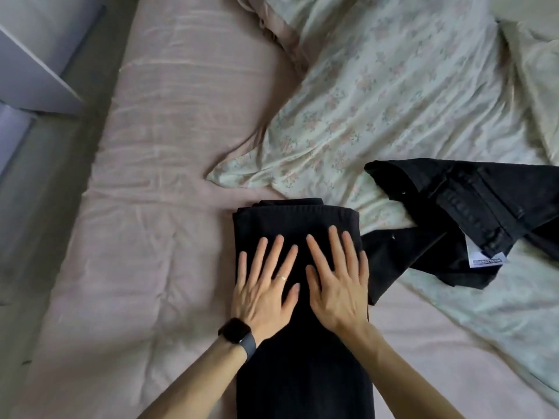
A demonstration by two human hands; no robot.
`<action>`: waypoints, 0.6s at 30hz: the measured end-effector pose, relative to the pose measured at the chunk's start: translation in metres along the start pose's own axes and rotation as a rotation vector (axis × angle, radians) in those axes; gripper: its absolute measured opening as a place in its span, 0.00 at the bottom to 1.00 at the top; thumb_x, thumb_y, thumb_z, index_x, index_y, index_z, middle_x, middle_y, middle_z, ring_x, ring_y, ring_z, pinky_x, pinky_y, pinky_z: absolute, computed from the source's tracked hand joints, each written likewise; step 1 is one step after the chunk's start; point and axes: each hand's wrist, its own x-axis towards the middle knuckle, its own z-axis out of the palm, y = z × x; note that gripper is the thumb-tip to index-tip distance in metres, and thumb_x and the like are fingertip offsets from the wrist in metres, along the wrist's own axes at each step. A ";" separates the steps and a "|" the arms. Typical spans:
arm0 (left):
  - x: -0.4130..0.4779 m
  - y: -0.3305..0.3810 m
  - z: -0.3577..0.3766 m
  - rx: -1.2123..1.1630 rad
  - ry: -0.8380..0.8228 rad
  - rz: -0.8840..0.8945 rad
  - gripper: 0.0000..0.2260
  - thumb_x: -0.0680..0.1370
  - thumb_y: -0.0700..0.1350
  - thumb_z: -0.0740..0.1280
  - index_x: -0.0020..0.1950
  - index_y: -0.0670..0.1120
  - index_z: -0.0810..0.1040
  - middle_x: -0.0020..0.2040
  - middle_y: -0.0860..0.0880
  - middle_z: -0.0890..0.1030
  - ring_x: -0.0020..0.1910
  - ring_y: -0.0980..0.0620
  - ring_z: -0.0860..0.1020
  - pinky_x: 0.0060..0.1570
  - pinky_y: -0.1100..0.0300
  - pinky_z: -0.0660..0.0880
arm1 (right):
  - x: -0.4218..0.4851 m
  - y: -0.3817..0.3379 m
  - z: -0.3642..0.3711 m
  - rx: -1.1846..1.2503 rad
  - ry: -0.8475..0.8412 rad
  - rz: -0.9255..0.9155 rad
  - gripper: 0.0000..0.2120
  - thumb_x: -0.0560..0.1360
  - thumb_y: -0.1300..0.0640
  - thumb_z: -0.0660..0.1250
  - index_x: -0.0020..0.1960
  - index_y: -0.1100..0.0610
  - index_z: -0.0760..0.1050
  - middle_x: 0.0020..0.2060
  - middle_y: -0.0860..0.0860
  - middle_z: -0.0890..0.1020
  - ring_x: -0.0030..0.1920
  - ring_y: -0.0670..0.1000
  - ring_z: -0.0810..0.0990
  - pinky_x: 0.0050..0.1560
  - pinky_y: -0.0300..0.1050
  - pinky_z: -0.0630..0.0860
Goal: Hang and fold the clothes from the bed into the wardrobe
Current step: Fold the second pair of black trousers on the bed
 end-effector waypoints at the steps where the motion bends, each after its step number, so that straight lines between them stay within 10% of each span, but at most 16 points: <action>1: 0.007 -0.002 0.006 0.035 -0.033 0.006 0.31 0.80 0.60 0.56 0.81 0.57 0.53 0.83 0.50 0.49 0.81 0.44 0.47 0.76 0.37 0.51 | 0.009 0.003 0.006 -0.051 -0.067 -0.030 0.28 0.83 0.42 0.51 0.81 0.41 0.51 0.82 0.50 0.50 0.81 0.54 0.46 0.77 0.64 0.52; 12: 0.038 -0.025 0.017 0.143 -0.134 -0.092 0.29 0.81 0.63 0.52 0.81 0.62 0.49 0.83 0.51 0.45 0.81 0.43 0.45 0.76 0.36 0.46 | 0.033 0.017 0.027 -0.092 -0.193 0.038 0.29 0.84 0.37 0.45 0.81 0.41 0.42 0.82 0.48 0.42 0.81 0.54 0.38 0.76 0.68 0.44; 18: -0.104 0.025 -0.019 -0.004 -0.179 0.000 0.29 0.81 0.59 0.56 0.81 0.56 0.57 0.83 0.49 0.48 0.81 0.47 0.47 0.77 0.38 0.49 | -0.124 0.005 -0.015 -0.019 -0.250 -0.022 0.31 0.82 0.39 0.53 0.82 0.48 0.52 0.82 0.51 0.49 0.81 0.54 0.44 0.77 0.66 0.50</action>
